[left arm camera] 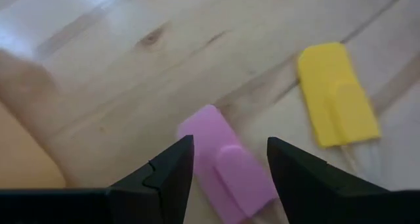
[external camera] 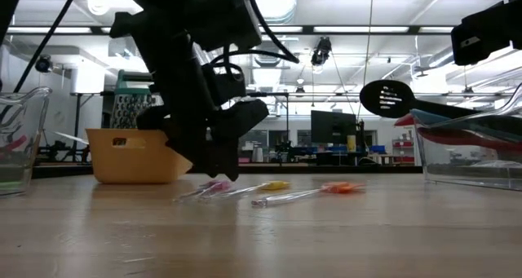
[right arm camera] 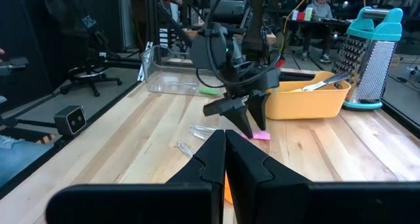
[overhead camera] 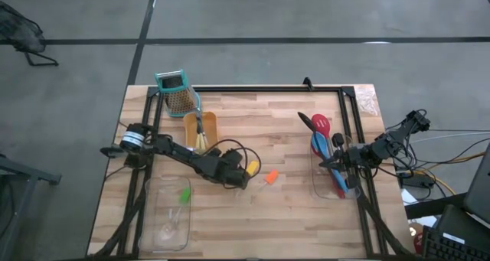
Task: Pick & Place Kitchen Items
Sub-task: Put the yellow spatula into the left transparent bin
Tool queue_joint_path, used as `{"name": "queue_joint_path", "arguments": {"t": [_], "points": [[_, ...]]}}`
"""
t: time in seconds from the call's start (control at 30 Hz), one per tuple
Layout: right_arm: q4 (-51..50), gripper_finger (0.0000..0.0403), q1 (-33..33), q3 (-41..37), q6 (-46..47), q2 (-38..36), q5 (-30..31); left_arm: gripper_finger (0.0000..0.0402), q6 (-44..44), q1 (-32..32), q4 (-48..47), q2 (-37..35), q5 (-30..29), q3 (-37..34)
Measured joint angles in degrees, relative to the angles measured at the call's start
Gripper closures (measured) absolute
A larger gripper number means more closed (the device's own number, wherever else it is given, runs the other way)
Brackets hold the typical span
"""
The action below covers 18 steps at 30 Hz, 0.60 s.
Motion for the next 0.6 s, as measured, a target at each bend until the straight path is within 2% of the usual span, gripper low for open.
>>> {"name": "queue_joint_path", "arguments": {"t": [0.2,0.33,0.5,0.6], "points": [[0.0,0.0394,0.0,0.0,-0.1,0.0,0.0,0.0202,2.9,0.0,-0.4,0.0,1.2,3.3],[0.0,0.0394,0.0,0.0,0.0,0.0,0.0,0.0202,2.9,-0.2,-0.7,0.0,5.3,5.1],[0.0,0.0394,0.0,0.0,-0.1,0.0,0.0,0.0202,4.6,-1.5,-0.7,0.0,6.9,6.1],[0.0,0.0394,0.0,0.0,0.0,0.0,0.0,0.0202,7.9,-2.1,3.6,0.0,7.0,6.4]]}}
